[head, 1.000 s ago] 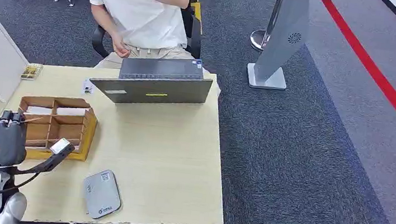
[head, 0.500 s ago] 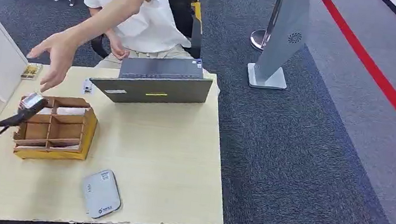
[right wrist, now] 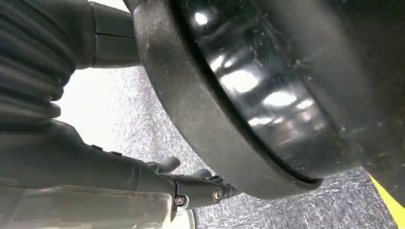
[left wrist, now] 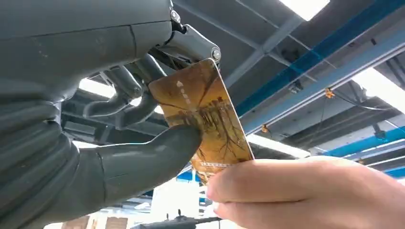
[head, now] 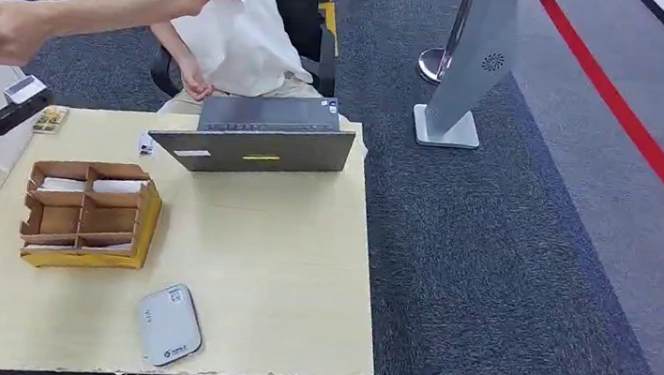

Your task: Pass the card to the sensor for recognition and then transmit it.

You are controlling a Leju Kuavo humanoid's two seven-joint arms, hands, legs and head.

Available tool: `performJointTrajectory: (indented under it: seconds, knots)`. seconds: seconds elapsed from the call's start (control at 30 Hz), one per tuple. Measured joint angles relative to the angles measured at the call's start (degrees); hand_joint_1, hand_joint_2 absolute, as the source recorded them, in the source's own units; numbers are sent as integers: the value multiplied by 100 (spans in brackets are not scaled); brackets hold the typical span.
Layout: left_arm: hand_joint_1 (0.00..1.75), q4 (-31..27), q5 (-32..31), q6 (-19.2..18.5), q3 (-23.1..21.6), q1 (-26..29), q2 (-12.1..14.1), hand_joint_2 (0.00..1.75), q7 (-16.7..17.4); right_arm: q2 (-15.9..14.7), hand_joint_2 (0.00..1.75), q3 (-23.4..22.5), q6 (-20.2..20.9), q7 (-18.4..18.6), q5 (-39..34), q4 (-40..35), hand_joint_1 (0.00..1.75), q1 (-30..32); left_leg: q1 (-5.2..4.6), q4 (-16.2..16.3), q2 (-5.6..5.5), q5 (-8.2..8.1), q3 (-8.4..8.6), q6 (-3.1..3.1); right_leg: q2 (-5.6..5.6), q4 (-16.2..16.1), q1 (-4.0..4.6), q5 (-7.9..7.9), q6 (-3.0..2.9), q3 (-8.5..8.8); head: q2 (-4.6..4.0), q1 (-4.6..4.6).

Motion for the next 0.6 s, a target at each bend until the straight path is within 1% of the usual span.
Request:
performJointTrajectory:
  seconds: [0.13, 0.33, 0.5, 0.6]
  knots:
    - [0, 31, 267, -111, -22, -31, 15, 175, 4, 0, 175, 0, -7, 0, 0, 0, 0, 11, 0, 0, -3, 0, -3, 0, -1, 0, 0, 0, 0, -4, 0, 0]
    - [0, 33, 352, -96, -42, -53, 66, 175, 4, 2, 175, 2, -7, -2, 9, 0, 0, 13, 0, 0, -3, 0, -5, 0, -2, 0, 0, 0, 0, -3, 0, 0]
    - [0, 33, 382, -74, -46, -36, 197, 175, 33, 4, 175, 2, -7, -2, 4, 0, 0, 11, 0, 0, -2, 0, -7, 0, -2, 1, 0, 0, 0, -2, 0, 2]
    - [0, 31, 582, -4, -42, 126, 339, 175, 35, 7, 175, 0, -31, 11, -22, 0, 0, 15, 0, -1, 1, 0, -5, 0, 1, 2, 0, 0, 0, -3, 2, -2]
